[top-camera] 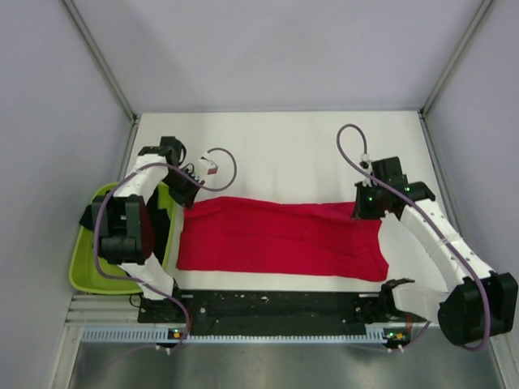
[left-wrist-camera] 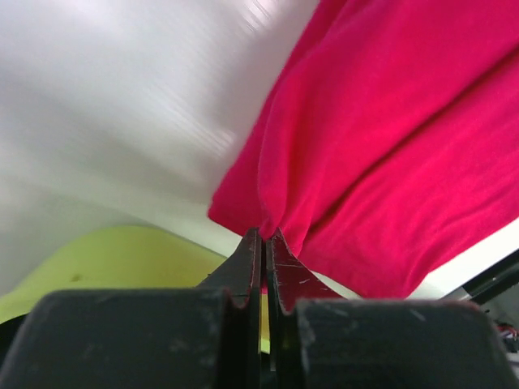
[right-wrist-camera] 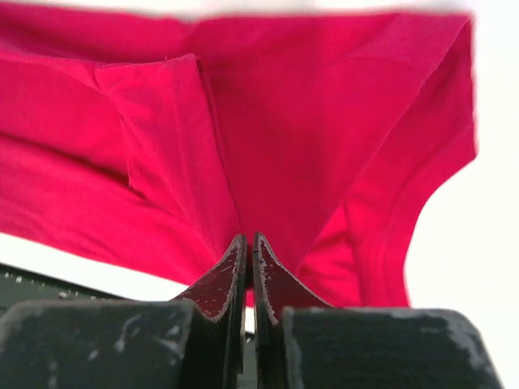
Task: Fold and stack the t-shirts
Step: Grap the side of the flattened tshirt furthest away from the robot with both arms, then fold the other side of the tshirt into a rectangle
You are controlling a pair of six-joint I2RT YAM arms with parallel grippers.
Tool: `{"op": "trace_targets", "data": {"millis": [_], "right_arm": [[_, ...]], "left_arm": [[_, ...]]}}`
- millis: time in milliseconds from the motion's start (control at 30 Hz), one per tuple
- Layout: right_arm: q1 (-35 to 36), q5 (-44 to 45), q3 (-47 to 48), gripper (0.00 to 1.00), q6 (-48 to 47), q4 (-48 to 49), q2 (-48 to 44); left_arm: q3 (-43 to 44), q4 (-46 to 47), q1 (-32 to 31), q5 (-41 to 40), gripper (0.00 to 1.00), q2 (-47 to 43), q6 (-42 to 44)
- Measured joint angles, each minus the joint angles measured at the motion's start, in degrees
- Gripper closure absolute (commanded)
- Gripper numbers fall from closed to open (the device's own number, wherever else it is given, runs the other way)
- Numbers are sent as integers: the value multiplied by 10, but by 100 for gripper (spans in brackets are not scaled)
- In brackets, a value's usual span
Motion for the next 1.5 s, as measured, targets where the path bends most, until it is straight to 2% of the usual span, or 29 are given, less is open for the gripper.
{"op": "trace_targets", "data": {"millis": [100,233,533,567,600,633,700,800,867,900,967,1033,1067,1133,1233,1400,1433,1500], "right_arm": [[0,-13,-69,100,45,-8,-54],[0,-17,-133,100,90,-25,-76],[0,-10,-141,100,121,-57,-58],[0,-8,-141,98,121,-64,-56],[0,-7,-141,80,122,-70,-56],[0,-7,-141,59,123,-75,-55],[0,-6,-141,38,123,-86,-47],[0,0,-130,38,121,-114,-23],[0,12,-112,43,119,-132,-23],[0,16,-97,46,117,-137,-27],[4,17,-68,51,112,-126,-36],[24,11,-49,59,105,-78,-46],[39,6,-44,62,101,-49,-46],[63,-3,-42,67,96,3,-30],[78,-19,-35,69,91,72,50],[86,-35,-32,61,84,136,182],[90,-37,-32,62,83,140,197],[99,-38,-33,73,82,146,210]], "left_arm": [[-36,-1,0,-5,100,0,19],[-62,3,1,-23,100,0,34],[-65,18,4,-43,99,0,50],[-65,18,4,-43,88,0,51],[-66,18,4,-44,68,0,52],[-66,17,4,-44,54,0,55],[-65,13,3,-47,34,0,60],[-50,-16,4,-60,25,-1,61],[-26,-44,4,-58,23,-7,69],[-11,-60,5,-52,24,-15,76],[16,-83,5,-33,33,-36,87],[41,-95,5,-6,59,-60,94],[50,-97,3,8,67,-71,97],[53,-96,-2,24,68,-75,90],[40,-78,-15,28,71,-44,72],[-24,-20,-35,-1,71,24,42],[-37,-14,-36,-8,71,27,40],[-62,-2,-37,-27,72,27,34]]}}
